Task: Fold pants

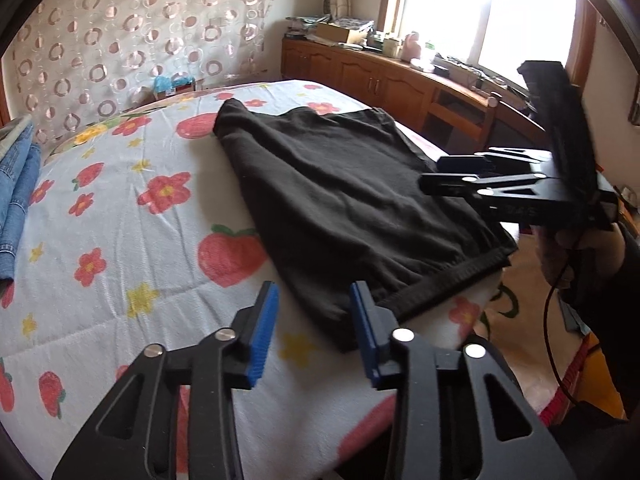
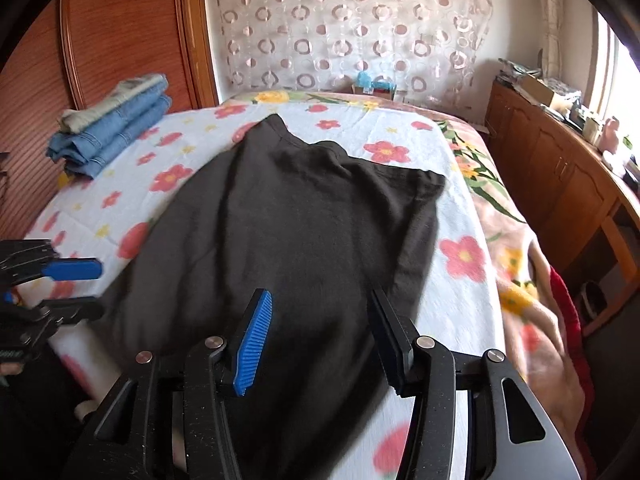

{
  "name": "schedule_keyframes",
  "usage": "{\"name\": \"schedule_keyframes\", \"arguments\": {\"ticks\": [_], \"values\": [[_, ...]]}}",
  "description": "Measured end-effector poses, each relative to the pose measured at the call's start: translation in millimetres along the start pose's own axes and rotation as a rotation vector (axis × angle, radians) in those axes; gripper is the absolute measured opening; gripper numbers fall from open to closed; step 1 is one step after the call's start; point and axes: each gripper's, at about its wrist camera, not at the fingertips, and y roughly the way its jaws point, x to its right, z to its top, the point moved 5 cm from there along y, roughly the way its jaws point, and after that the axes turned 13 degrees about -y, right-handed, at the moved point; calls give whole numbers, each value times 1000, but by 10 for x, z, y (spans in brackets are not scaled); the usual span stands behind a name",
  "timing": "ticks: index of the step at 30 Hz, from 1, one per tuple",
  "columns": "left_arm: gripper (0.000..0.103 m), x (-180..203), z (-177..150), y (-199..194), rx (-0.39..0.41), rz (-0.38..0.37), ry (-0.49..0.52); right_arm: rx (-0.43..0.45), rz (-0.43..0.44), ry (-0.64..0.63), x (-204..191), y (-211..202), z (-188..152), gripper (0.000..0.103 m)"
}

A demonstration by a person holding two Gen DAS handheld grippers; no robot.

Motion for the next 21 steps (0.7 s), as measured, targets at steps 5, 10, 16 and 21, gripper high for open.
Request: {"name": "schedule_keyframes", "arguments": {"ticks": [5, 10, 16, 21], "values": [[34, 71, -60, -12, -16, -29, 10, -1, 4, 37, -31, -312, -271, 48], [34, 79, -92, 42, -38, -30, 5, -11, 18, 85, -53, -466, -444, 43], [34, 108, -127, 33, -44, -33, 2, -10, 46, 128, -84, -537, -520, 38], [34, 128, -155, 23, -50, -53, -3, 1, 49, 135, -85, -544, -535, 17]]}}
